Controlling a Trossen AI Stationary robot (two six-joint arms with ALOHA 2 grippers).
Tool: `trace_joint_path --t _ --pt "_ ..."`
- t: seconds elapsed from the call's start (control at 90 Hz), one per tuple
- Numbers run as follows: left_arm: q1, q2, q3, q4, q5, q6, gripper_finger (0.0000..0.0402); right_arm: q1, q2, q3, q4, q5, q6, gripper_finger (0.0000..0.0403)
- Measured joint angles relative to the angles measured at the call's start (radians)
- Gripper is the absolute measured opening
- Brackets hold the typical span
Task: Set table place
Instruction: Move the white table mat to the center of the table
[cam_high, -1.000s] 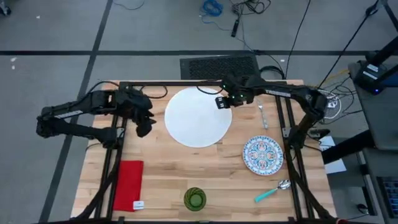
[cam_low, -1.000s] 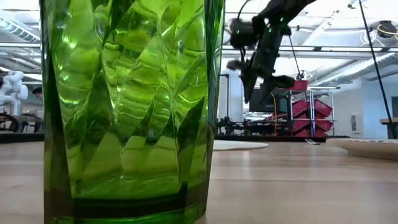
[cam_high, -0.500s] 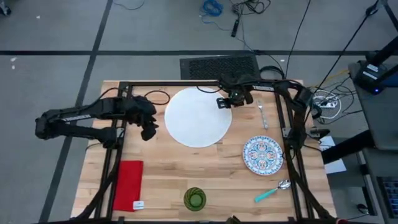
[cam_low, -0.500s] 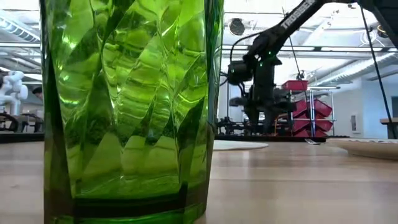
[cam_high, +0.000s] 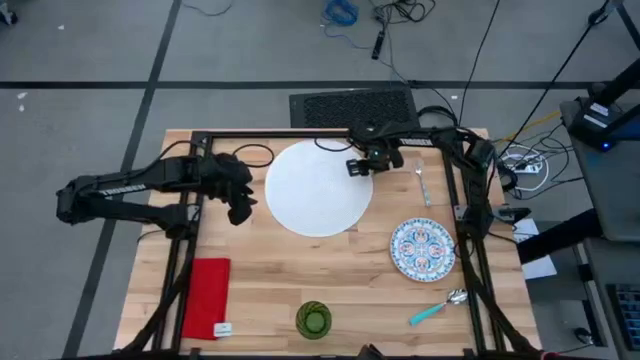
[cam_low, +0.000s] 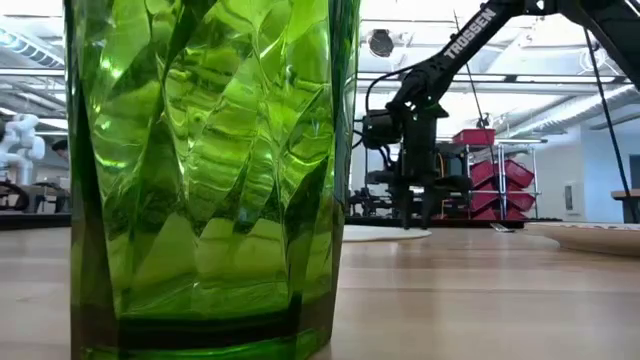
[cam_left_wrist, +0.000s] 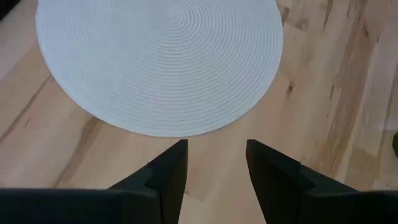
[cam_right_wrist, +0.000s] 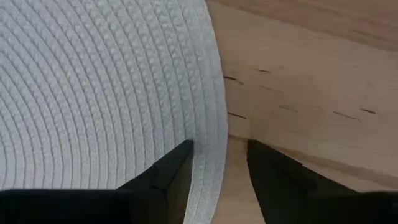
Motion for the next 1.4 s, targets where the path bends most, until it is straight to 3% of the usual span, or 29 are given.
trace_joint_path --t 0.244,0.411,0.611,1.022,1.078,1.233,1.4 --pt "0.000 0.000 0.000 0.000 0.000 0.000 0.0149 0.001 0.001 0.001 0.012 -0.010 -0.058 0.0011" --pt "0.000 0.000 0.000 -0.002 0.000 0.001 0.0149 0.006 -0.002 0.000 0.019 -0.055 -0.076 0.0002" --pt "0.000 0.000 0.000 -0.009 0.000 0.001 0.0149 0.059 -0.068 -0.003 0.038 -0.189 -0.086 0.0000" --pt "0.000 0.000 0.000 -0.010 -0.065 0.012 0.0149 0.220 -0.230 -0.002 0.027 -0.273 -0.070 0.0001" --pt "0.000 0.000 0.000 -0.009 -0.071 0.029 0.0149 0.235 -0.231 -0.002 0.029 -0.237 -0.080 0.0001" --pt "0.000 0.000 0.000 0.014 -0.089 0.036 0.0149 0.238 -0.216 -0.002 0.050 0.017 -0.040 0.0001" --pt "0.000 0.001 0.000 0.053 -0.089 0.029 0.0149 0.193 -0.190 -0.002 0.104 0.053 0.015 0.0038"
